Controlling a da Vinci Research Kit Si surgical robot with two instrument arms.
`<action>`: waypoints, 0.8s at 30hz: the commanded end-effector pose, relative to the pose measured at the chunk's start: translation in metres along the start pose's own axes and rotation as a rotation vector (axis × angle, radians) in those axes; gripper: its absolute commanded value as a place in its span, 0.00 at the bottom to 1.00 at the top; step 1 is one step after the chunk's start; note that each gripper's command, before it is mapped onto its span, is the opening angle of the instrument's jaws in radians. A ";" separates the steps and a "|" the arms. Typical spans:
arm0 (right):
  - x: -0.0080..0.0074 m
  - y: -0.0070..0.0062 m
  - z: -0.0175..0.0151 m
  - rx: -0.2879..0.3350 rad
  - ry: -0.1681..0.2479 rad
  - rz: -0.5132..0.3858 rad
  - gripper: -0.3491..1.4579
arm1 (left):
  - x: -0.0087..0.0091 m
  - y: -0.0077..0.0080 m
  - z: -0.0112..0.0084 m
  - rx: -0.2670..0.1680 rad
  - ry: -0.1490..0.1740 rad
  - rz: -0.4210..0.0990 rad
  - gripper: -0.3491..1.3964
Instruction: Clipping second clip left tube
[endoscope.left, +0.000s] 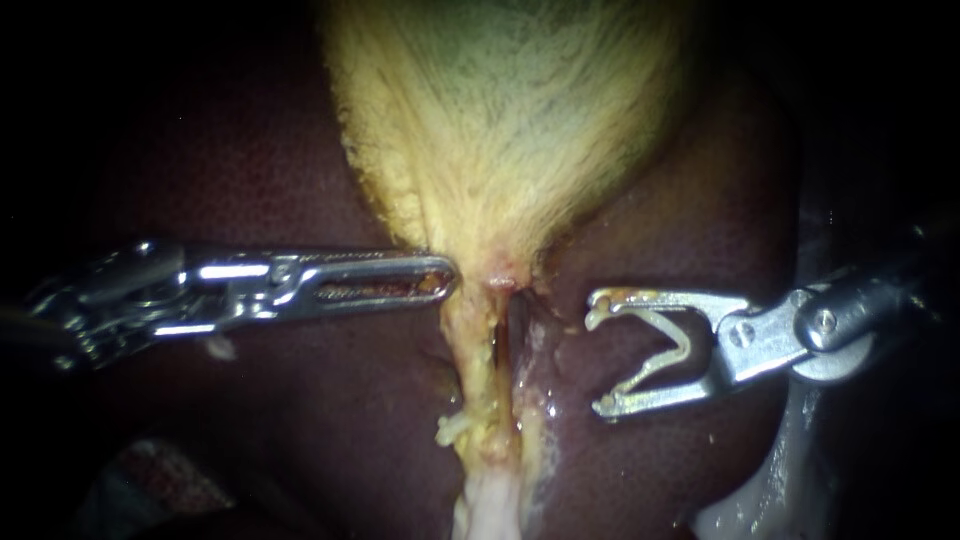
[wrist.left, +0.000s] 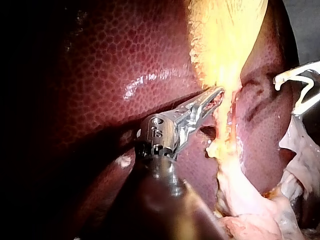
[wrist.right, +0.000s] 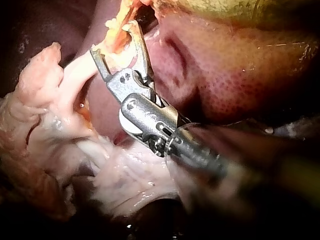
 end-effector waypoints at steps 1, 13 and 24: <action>0.0000 -0.0001 0.0003 0.000 0.000 -0.001 0.52 | 0.0000 0.0000 -0.0001 0.000 0.000 0.000 0.00; -0.0020 -0.0013 0.0083 0.019 0.004 0.054 0.52 | 0.0001 0.0014 -0.0059 -0.010 -0.004 0.003 0.00; -0.0051 -0.0006 0.0146 0.031 0.006 0.102 0.52 | 0.0001 0.0009 -0.0068 -0.016 -0.007 0.001 0.00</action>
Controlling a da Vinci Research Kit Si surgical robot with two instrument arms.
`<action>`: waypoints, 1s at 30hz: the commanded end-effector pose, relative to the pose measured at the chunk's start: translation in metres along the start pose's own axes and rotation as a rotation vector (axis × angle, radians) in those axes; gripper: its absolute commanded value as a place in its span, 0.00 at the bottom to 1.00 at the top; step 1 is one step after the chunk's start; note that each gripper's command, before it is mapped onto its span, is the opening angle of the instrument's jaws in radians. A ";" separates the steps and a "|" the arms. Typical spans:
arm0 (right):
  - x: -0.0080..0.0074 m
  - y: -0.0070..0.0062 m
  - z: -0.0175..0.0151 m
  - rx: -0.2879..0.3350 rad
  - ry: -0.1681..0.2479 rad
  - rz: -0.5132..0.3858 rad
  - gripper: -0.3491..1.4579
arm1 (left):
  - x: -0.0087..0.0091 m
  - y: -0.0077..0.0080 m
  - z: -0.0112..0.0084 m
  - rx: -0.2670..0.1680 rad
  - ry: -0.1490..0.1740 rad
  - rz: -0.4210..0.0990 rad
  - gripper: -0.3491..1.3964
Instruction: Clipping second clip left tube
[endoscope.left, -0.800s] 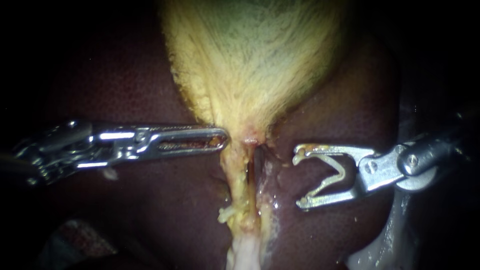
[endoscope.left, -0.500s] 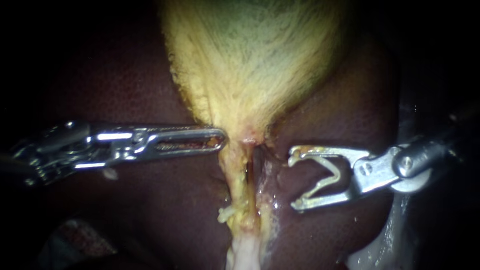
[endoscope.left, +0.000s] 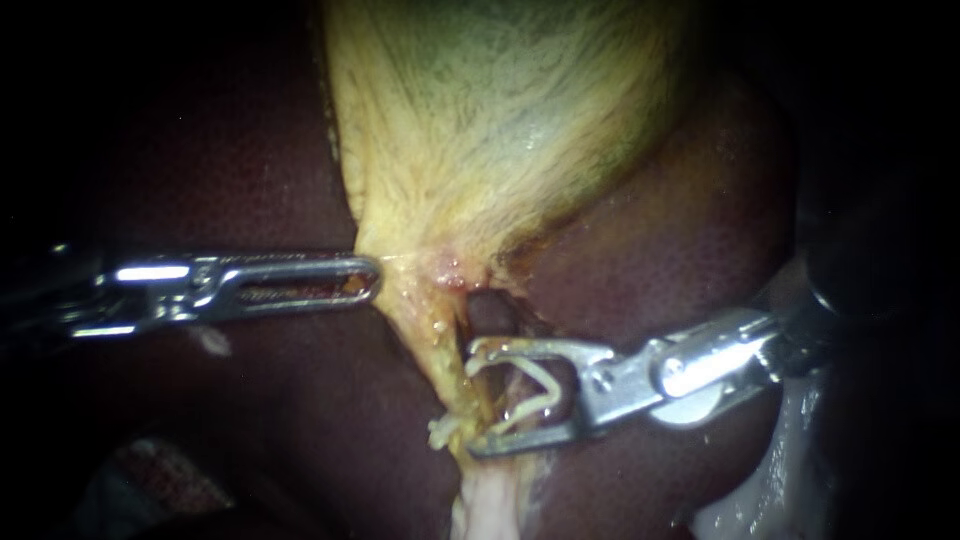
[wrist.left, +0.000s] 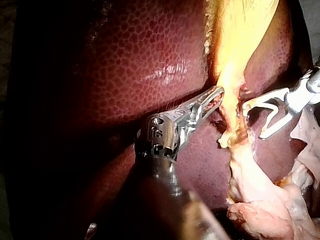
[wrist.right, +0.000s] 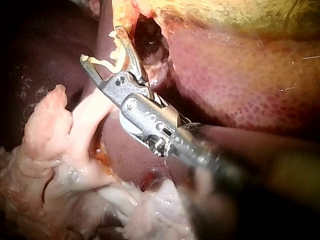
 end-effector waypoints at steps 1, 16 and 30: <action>-0.0004 0.0003 0.0003 -0.002 -0.001 0.004 0.52 | 0.0000 -0.0001 0.0000 -0.002 -0.001 0.000 0.00; -0.0049 0.0030 0.0000 -0.014 -0.140 0.020 0.50 | -0.0002 -0.0007 -0.0004 -0.002 -0.001 -0.003 0.00; -0.0055 0.0027 0.0045 -0.032 -0.154 0.016 0.51 | -0.0004 -0.0015 -0.0003 -0.003 -0.004 -0.005 0.00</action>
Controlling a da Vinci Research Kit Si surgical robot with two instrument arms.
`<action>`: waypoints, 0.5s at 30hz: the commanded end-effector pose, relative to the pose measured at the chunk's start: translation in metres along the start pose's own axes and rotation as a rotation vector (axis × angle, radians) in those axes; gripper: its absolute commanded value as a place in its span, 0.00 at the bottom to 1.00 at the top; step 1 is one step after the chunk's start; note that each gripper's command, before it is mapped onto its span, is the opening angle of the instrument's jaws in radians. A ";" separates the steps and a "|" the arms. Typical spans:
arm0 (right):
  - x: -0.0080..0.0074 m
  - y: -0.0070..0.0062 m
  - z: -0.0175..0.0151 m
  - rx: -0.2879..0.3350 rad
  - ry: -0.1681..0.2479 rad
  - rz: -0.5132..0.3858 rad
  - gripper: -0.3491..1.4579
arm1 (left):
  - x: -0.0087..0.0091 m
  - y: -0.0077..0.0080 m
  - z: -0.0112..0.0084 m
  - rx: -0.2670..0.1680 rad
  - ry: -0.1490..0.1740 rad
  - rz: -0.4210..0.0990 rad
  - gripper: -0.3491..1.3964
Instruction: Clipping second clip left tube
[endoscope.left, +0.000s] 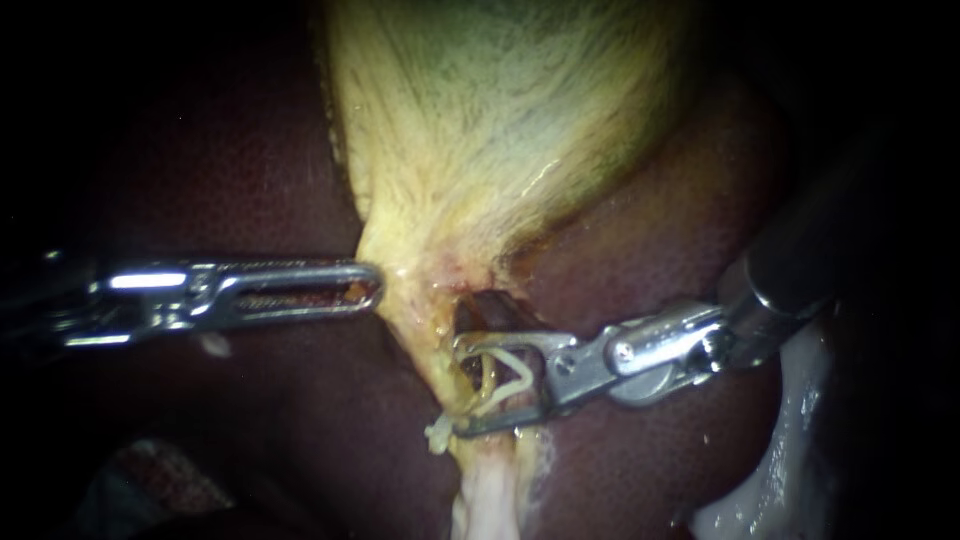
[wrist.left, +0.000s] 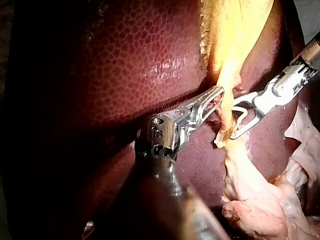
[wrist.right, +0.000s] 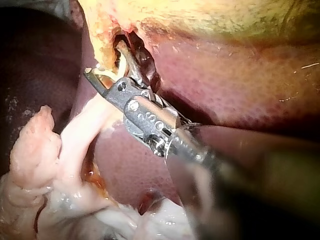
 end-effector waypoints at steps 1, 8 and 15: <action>0.0000 -0.0001 0.0003 -0.001 0.000 0.005 0.51 | 0.0000 0.0000 0.0000 -0.001 -0.001 0.000 0.00; 0.0001 -0.0011 0.0012 0.014 -0.012 0.015 0.50 | -0.0001 -0.0002 0.0003 -0.005 -0.004 -0.001 0.00; -0.0001 -0.0014 0.0021 0.058 -0.032 0.020 0.47 | -0.0001 -0.0005 0.0005 -0.001 -0.001 -0.002 0.00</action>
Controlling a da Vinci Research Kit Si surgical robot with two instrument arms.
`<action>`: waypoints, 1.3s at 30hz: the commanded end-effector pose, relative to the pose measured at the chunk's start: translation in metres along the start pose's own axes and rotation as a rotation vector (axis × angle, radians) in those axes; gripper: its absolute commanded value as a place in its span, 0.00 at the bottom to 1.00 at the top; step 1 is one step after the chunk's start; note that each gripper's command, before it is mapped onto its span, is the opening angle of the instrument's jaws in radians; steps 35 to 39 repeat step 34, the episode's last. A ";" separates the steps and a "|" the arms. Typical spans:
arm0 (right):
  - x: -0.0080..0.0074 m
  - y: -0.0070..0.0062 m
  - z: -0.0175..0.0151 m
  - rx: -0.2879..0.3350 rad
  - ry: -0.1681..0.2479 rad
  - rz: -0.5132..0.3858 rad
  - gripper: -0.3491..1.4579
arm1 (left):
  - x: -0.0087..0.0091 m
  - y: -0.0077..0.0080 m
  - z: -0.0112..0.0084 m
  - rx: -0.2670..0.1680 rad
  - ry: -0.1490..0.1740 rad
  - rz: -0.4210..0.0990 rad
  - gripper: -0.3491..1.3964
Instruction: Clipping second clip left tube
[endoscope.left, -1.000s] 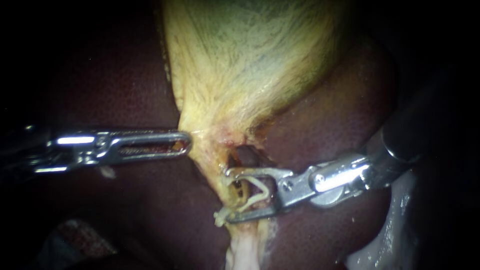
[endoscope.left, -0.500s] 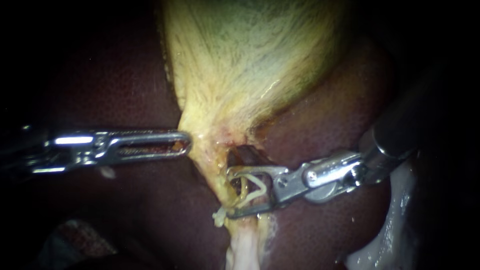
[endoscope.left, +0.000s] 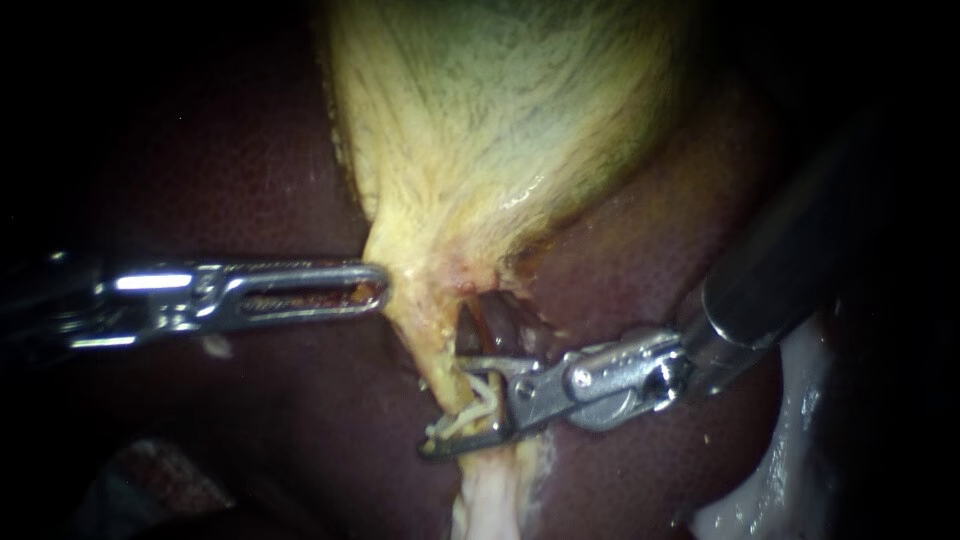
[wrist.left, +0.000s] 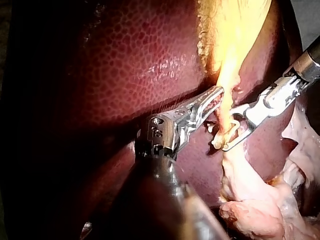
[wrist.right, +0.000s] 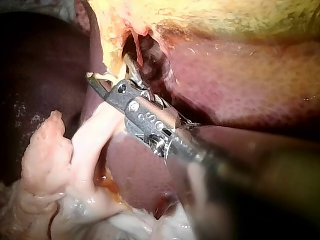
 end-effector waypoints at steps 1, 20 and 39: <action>-0.0001 -0.0001 0.0002 0.005 -0.002 0.003 0.46 | 0.0000 0.0000 0.0001 0.001 0.001 0.000 0.00; 0.0007 0.0008 -0.0014 0.020 -0.063 0.084 0.00 | 0.0000 0.0001 0.0002 0.001 0.001 0.000 0.00; -0.0002 0.0004 -0.0010 0.020 -0.083 0.089 0.00 | -0.0001 0.0002 0.0007 0.001 0.001 0.000 0.00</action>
